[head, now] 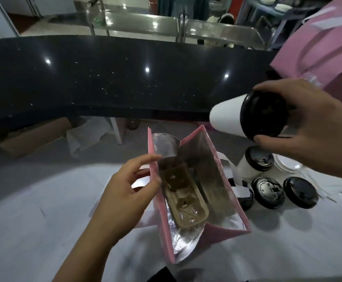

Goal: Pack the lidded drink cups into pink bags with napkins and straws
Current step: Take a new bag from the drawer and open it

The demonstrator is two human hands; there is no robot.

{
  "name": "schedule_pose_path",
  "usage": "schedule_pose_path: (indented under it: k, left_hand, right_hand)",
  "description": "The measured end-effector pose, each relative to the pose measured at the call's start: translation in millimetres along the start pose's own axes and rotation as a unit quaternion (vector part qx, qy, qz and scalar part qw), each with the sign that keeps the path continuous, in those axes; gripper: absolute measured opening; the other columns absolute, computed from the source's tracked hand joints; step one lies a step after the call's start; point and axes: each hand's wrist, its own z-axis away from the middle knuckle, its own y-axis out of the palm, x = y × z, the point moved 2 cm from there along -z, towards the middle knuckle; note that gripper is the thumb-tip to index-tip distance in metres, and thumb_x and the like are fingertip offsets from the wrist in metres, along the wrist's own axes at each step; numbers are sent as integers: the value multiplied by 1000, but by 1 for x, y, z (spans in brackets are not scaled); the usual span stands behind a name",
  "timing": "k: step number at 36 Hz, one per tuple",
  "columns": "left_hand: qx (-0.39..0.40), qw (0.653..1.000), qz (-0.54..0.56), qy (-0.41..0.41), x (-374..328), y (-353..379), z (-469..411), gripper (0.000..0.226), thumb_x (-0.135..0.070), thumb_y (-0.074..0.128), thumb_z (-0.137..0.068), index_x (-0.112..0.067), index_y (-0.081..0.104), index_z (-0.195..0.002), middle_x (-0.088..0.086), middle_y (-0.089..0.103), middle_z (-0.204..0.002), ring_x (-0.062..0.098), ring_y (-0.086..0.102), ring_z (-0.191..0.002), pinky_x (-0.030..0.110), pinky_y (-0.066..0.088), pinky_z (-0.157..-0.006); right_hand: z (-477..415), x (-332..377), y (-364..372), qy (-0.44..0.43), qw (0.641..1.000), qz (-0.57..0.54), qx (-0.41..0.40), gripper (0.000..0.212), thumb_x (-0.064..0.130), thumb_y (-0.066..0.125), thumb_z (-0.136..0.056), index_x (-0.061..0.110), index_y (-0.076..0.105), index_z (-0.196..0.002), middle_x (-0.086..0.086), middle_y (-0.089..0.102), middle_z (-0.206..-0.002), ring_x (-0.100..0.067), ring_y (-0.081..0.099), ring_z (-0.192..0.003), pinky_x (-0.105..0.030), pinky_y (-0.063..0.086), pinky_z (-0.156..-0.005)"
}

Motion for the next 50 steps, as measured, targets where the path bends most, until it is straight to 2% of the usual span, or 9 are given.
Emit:
schedule_pose_path:
  k: [3, 8, 11, 17, 21, 24, 31, 39, 50]
  left_hand:
    - [17, 1000, 4, 4, 0, -3, -1, 38, -14, 64, -92, -46, 66, -112, -36, 64, -104, -19, 57, -101, 12, 54, -61]
    - [18, 999, -16, 26, 2, -8, 1, 38, -15, 65, -92, -47, 65, -112, -44, 60, -100, -12, 61, -98, 13, 54, -63]
    - [-1, 997, -65, 48, 4, -10, 3, 40, -18, 63, -92, -48, 61, -118, -40, 59, -108, 1, 66, -101, 19, 58, -76]
    - [-37, 994, -79, 69, 4, -12, 8, 41, -18, 60, -89, -38, 63, -125, -36, 56, -115, -9, 58, -107, 9, 50, -87]
    - [-49, 995, -75, 49, 7, -13, 11, 42, -17, 60, -91, -39, 62, -127, -32, 59, -116, 4, 66, -103, 16, 56, -82]
    - [-58, 994, -79, 42, 9, -13, 13, 43, -18, 59, -92, -38, 61, -130, -21, 61, -123, 12, 68, -102, 27, 59, -84]
    - [-49, 995, -79, 26, 12, -11, 15, 46, -16, 58, -93, -37, 59, -134, -16, 60, -125, 12, 67, -103, 18, 55, -79]
    - [-50, 996, -66, 21, 13, -13, 15, 45, -15, 58, -94, -38, 59, -132, -36, 54, -109, 6, 67, -97, 6, 49, -64]
    - [-46, 994, -89, 38, 16, -7, 17, 43, -20, 58, -96, -37, 57, -135, -19, 58, -126, -7, 58, -104, 3, 49, -70]
  right_hand:
    - [12, 48, -9, -60, 997, -29, 32, 71, 31, 80, -69, 27, 53, -134, 8, 56, -127, -16, 56, -114, -44, 51, -94]
    - [15, 85, 32, -98, 972, 49, 207, 74, 54, 64, -70, 46, 38, -139, 19, 47, -135, -12, 51, -115, -34, 49, -94]
    - [9, 86, 74, -110, 952, 105, 265, 78, 52, 69, -74, 44, 31, -141, 14, 41, -138, -15, 46, -116, -33, 49, -92]
    - [-6, 75, 135, -124, 931, 186, 289, 69, 33, 70, -76, 29, 39, -137, -3, 39, -131, -29, 50, -108, -44, 53, -81]
    - [-11, 71, 161, -139, 917, 200, 316, 68, 24, 70, -79, 23, 40, -140, -5, 41, -130, -31, 53, -108, -38, 50, -80]
    - [-12, 63, 180, -137, 914, 191, 331, 66, 23, 71, -80, 21, 43, -140, -7, 44, -126, -33, 55, -104, -43, 52, -83]
    - [-18, 49, 193, -84, 920, 156, 350, 56, 33, 71, -80, 21, 52, -131, -7, 50, -122, -33, 60, -103, -43, 52, -86]
    - [-21, 43, 192, -40, 921, 125, 367, 48, 28, 76, -72, 21, 61, -117, -2, 62, -109, -24, 60, -100, -34, 52, -78]
    - [-12, 40, 209, -50, 916, 109, 382, 53, 24, 79, -71, 20, 60, -121, -6, 62, -113, -28, 60, -104, -37, 52, -79]
